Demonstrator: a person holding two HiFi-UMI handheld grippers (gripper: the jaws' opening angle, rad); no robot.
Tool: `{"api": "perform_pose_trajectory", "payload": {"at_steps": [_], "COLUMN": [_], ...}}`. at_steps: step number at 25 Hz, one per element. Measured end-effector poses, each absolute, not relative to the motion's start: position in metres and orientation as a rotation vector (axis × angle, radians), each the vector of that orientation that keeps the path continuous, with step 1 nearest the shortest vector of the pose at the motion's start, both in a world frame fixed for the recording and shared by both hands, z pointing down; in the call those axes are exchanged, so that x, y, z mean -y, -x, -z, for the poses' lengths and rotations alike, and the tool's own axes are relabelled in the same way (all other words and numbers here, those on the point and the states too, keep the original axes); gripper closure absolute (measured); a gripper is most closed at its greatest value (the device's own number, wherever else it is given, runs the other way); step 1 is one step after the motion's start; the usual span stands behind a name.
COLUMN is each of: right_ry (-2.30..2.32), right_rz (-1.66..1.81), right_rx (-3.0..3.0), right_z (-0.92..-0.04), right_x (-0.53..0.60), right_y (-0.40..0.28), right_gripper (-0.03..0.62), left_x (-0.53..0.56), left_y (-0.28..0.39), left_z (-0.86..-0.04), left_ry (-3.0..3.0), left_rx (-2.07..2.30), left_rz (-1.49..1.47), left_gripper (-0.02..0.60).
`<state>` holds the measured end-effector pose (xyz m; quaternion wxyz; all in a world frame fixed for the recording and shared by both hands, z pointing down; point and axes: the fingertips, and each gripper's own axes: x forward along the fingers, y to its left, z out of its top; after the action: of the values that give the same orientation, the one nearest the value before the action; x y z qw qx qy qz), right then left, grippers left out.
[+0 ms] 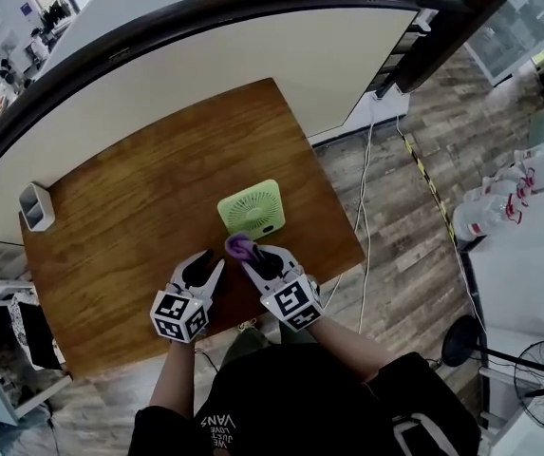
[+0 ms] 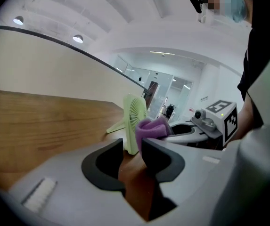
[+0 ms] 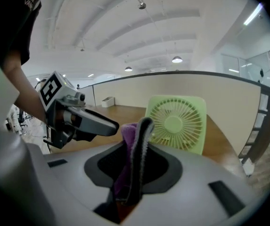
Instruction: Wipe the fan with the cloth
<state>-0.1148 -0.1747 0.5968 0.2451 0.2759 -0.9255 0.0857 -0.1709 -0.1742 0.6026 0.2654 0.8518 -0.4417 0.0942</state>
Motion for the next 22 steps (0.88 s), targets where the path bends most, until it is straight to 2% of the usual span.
{"api": "perform_pose_trajectory", "payload": {"at_steps": [4, 9, 22], "right_ry": [-0.698, -0.739, -1.025], "right_rz": [-0.204, -0.192, -0.313], "right_rx": [2.501, 2.454, 2.342], "right_z": [-0.607, -0.616, -0.620], "right_x": [0.176, 0.189, 0.219], "right_y": [0.129, 0.118, 0.029], "right_gripper": [0.500, 0.500, 0.500], "left_x": [0.167, 0.164, 0.178], "left_y": [0.179, 0.183, 0.170], "left_z": [-0.597, -0.596, -0.597], "left_ry": [-2.293, -2.287, -2.292], "left_rx": [1.227, 1.246, 1.213], "left_rz": [-0.228, -0.214, -0.202], "left_gripper": [0.477, 0.543, 0.569]}}
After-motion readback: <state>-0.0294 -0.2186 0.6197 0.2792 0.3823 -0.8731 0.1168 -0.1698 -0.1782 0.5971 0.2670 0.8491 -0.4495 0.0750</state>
